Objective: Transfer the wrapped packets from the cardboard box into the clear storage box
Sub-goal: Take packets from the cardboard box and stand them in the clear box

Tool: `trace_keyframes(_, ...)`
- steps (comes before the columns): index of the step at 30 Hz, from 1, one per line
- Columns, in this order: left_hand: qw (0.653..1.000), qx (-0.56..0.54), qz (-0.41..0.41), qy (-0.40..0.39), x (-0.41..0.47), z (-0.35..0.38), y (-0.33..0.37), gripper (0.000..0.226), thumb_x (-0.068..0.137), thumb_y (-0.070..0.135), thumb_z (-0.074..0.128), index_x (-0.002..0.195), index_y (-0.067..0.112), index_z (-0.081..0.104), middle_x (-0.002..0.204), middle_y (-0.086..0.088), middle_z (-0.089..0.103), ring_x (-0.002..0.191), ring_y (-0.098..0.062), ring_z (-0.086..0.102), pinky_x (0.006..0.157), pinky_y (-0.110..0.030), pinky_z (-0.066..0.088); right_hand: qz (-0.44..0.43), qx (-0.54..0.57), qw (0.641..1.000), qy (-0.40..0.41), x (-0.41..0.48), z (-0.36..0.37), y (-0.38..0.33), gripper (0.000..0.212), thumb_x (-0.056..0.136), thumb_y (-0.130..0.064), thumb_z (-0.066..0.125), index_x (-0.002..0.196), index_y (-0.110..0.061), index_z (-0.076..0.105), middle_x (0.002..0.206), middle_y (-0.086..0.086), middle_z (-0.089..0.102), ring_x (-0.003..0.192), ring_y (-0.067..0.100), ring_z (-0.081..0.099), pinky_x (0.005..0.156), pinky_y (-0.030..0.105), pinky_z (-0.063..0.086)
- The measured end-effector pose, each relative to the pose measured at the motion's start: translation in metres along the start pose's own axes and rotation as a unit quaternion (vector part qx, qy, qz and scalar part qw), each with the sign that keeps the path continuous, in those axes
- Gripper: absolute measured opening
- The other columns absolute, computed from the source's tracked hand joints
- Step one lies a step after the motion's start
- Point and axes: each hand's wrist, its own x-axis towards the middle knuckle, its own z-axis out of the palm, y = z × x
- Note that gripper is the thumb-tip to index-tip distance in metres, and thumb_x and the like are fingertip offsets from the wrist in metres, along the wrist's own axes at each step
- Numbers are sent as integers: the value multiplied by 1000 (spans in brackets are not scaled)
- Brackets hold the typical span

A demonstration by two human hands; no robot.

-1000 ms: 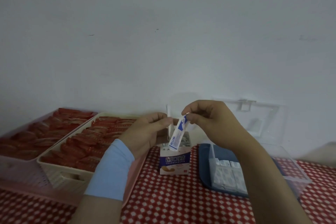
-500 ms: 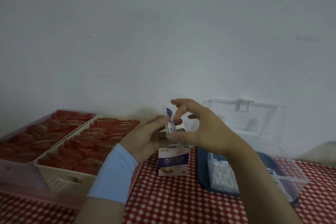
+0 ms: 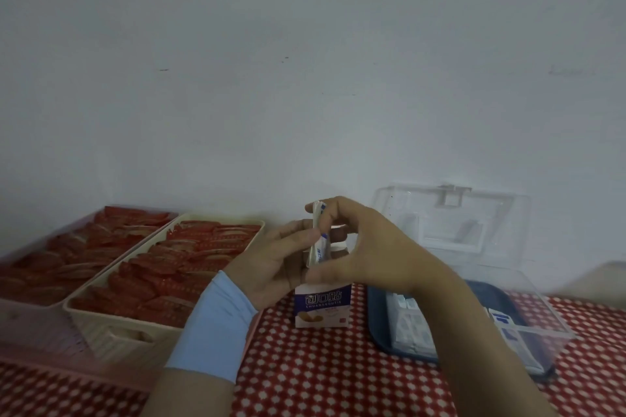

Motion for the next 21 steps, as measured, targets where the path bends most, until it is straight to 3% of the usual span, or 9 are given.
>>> trace_keyframes(2, 1000, 4, 3, -14, -1, 0, -1, 31, 84, 13, 71, 111, -3, 69, 105, -24, 70, 87, -32, 73, 71, -39, 61, 4, 94, 995, 19, 1, -5, -2, 34, 84, -23, 78, 113, -19, 60, 111, 4, 68, 95, 20, 68, 81, 35, 59)
trace_keyframes(5, 999, 9, -5, -35, -5, 5, -2, 28, 85, 11, 61, 110, -1, 66, 97, -19, 73, 78, -31, 74, 65, -35, 61, 20, 130, 990, 52, 1, -14, 0, 36, 95, -4, 64, 129, -14, 59, 87, 1, 70, 74, 11, 65, 76, 25, 52)
trace_keyframes(8, 996, 57, -37, -54, -6, 12, -1, 30, 85, 11, 56, 113, 1, 61, 100, -15, 75, 81, -31, 74, 70, -37, 62, 44, 69, 996, 36, -6, -23, 2, 20, 94, 1, 63, 111, -4, 71, 75, -11, 72, 72, 3, 66, 74, 19, 53)
trace_keyframes(11, 989, 134, -66, -22, -2, 20, -1, 20, 91, 6, 62, 111, 3, 61, 104, -17, 75, 89, -33, 73, 80, -43, 62, 58, 28, 996, 58, -13, -32, 4, 13, 92, 1, 65, 92, -5, 76, 84, 1, 77, 77, 8, 69, 73, 30, 57)
trace_keyframes(12, 977, 202, -64, 11, 1, 23, 0, 16, 92, 7, 63, 107, 5, 64, 103, -17, 75, 91, -32, 73, 86, -47, 60, 63, 10, 996, 64, -15, -34, 5, 16, 91, 0, 66, 88, -11, 78, 84, 4, 77, 77, 13, 68, 75, 40, 56)
trace_keyframes(14, 918, 389, -33, 68, 6, 30, 1, 10, 89, 16, 68, 98, 11, 71, 94, -10, 77, 84, -21, 72, 88, -44, 58, 77, -28, 994, 77, -18, -39, 8, 21, 90, -4, 67, 81, -20, 78, 82, 9, 76, 75, 20, 66, 79, 53, 55)
trace_keyframes(16, 856, 508, 13, 96, 7, 40, -1, 9, 85, 25, 73, 89, 17, 74, 83, -1, 76, 71, -9, 67, 75, -29, 57, 86, -47, 991, 94, -21, -43, 9, 21, 89, -5, 67, 80, -22, 78, 82, 9, 75, 73, 17, 65, 80, 50, 56)
trace_keyframes(18, 847, 516, 49, 114, 6, 54, -7, 10, 84, 27, 74, 85, 17, 74, 77, 1, 75, 62, -5, 61, 62, -18, 51, 98, -44, 988, 109, -25, -47, 8, 19, 90, -5, 67, 85, -21, 77, 82, 7, 76, 70, 12, 64, 74, 40, 58)
trace_keyframes(21, 863, 477, 83, 145, 10, 65, -18, 9, 85, 22, 74, 84, 13, 73, 76, -4, 74, 66, -19, 68, 67, -31, 56, 133, -9, 986, 104, -32, -54, 7, 13, 91, -5, 65, 96, -14, 75, 86, 7, 76, 70, 10, 69, 66, 28, 58)
